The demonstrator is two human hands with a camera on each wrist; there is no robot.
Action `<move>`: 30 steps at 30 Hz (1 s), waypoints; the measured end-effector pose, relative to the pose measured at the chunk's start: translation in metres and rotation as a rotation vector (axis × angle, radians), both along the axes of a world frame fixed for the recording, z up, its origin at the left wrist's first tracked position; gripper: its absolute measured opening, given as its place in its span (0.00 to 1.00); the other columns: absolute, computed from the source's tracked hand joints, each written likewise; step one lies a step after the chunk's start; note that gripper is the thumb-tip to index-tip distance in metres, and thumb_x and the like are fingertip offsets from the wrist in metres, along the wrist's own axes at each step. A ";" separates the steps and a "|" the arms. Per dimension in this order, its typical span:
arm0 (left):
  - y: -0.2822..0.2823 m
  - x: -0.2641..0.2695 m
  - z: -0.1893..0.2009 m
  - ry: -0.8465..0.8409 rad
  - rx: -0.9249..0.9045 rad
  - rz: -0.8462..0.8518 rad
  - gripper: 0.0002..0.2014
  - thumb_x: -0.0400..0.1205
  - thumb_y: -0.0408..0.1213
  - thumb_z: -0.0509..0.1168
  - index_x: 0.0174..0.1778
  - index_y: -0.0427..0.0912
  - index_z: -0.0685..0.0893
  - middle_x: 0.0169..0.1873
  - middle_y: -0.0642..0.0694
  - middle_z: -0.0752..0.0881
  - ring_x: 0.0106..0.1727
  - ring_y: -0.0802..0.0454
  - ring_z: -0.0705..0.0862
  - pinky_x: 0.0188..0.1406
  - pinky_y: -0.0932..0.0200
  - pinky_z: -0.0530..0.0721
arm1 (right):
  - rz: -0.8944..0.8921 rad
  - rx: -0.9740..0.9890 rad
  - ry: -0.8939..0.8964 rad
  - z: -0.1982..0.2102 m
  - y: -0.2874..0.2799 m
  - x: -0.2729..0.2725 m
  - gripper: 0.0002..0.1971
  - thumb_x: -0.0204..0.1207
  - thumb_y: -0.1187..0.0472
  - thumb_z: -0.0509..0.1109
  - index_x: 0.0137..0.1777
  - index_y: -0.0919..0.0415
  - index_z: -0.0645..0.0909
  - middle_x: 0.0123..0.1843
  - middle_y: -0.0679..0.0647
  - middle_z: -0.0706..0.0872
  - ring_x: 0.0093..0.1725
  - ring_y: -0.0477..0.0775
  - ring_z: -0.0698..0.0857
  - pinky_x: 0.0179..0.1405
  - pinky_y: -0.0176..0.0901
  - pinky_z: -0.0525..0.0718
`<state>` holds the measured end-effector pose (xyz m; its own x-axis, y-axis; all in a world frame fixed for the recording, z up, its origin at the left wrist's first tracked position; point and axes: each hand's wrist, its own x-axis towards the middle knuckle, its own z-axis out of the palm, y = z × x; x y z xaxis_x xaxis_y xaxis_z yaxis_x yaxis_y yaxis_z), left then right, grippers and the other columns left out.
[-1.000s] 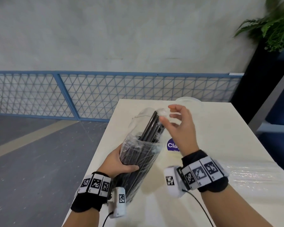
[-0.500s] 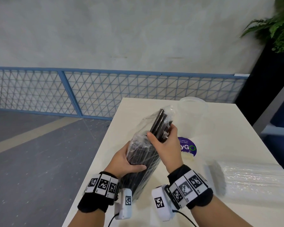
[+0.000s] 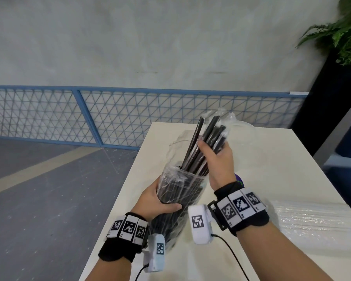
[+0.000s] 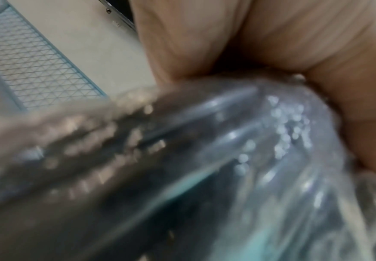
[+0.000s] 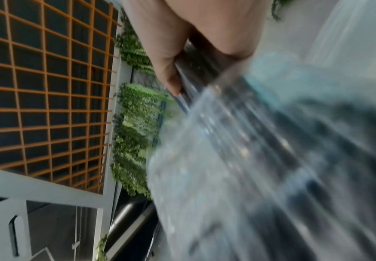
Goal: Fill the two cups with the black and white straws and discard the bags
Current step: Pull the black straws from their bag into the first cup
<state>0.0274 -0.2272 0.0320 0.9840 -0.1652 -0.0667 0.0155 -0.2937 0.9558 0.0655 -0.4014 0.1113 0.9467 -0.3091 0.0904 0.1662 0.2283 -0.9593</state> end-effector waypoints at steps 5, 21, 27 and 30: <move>0.004 0.000 -0.002 -0.011 -0.041 0.023 0.32 0.61 0.25 0.81 0.56 0.54 0.79 0.49 0.55 0.89 0.52 0.64 0.87 0.47 0.73 0.81 | 0.195 -0.035 0.001 0.005 -0.004 0.001 0.22 0.66 0.65 0.78 0.60 0.61 0.77 0.54 0.56 0.88 0.54 0.50 0.87 0.55 0.41 0.84; 0.005 -0.003 0.001 -0.014 -0.033 0.091 0.29 0.64 0.30 0.80 0.56 0.55 0.78 0.47 0.57 0.88 0.47 0.69 0.87 0.44 0.76 0.82 | 0.173 0.080 0.072 0.010 0.004 0.012 0.14 0.69 0.68 0.75 0.55 0.65 0.83 0.50 0.58 0.88 0.51 0.54 0.87 0.58 0.48 0.83; 0.009 -0.002 0.002 -0.007 -0.001 0.056 0.27 0.64 0.32 0.80 0.55 0.55 0.78 0.49 0.54 0.89 0.51 0.66 0.87 0.46 0.76 0.81 | 0.655 0.110 0.084 -0.001 -0.005 0.005 0.20 0.64 0.69 0.75 0.57 0.57 0.80 0.52 0.53 0.89 0.58 0.54 0.86 0.65 0.48 0.81; 0.010 -0.002 0.003 -0.008 -0.006 0.064 0.27 0.64 0.30 0.80 0.55 0.53 0.78 0.49 0.54 0.89 0.49 0.66 0.87 0.44 0.76 0.82 | 0.480 0.137 0.120 -0.003 0.000 0.006 0.10 0.66 0.71 0.75 0.46 0.60 0.84 0.38 0.52 0.90 0.47 0.55 0.88 0.62 0.56 0.82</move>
